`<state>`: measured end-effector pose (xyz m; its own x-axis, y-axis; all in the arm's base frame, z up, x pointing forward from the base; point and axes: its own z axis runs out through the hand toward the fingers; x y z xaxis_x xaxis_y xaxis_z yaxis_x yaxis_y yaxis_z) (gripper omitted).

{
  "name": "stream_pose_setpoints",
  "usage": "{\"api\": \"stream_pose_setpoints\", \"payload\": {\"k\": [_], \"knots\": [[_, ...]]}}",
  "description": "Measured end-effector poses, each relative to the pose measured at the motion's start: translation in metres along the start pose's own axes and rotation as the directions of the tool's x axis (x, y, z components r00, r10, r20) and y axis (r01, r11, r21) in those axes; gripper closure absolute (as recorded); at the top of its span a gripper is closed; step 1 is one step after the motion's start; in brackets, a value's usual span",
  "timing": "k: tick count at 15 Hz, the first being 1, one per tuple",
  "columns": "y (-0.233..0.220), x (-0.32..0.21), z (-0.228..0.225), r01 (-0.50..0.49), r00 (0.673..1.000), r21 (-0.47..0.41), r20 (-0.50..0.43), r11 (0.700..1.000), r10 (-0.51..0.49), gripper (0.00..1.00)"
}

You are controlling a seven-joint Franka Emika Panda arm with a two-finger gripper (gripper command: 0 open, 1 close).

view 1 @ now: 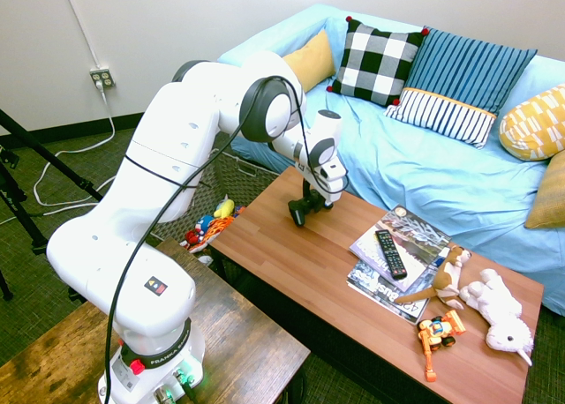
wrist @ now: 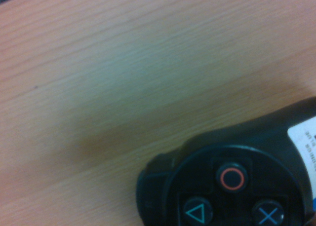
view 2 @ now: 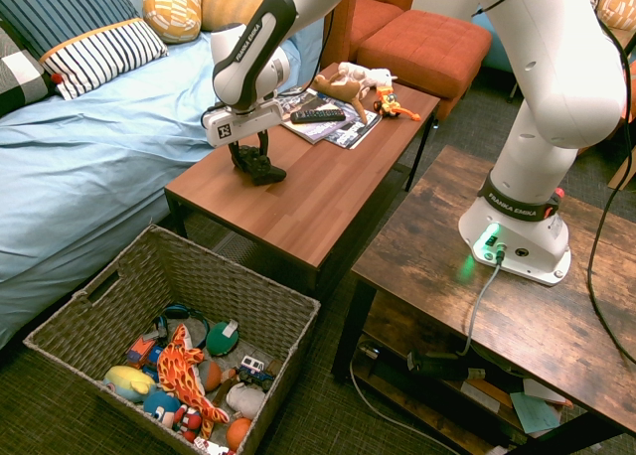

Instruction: Put the gamepad in the basket

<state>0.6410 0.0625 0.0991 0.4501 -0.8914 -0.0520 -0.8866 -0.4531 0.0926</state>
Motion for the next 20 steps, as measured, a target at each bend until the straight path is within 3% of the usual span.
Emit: {"api": "stream_pose_setpoints", "payload": {"k": [4,7,9,14,19,20], "knots": [[-0.02,-0.045,-0.069,0.095,0.994,0.033,-0.053,0.995,-0.093,1.0],[-0.044,-0.131,-0.112,0.195,0.974,0.011,-0.12,0.981,-0.192,1.0],[-0.061,-0.2,-0.112,0.26,0.955,-0.019,-0.145,0.965,-0.26,1.0],[-0.088,-0.332,-0.02,0.38,0.906,-0.107,-0.157,0.919,-0.393,1.0],[-0.095,-0.375,0.07,0.416,0.886,-0.206,-0.129,0.886,-0.446,1.0],[-0.099,-0.376,0.071,0.416,0.886,-0.209,-0.125,0.885,-0.446,0.0]]}}
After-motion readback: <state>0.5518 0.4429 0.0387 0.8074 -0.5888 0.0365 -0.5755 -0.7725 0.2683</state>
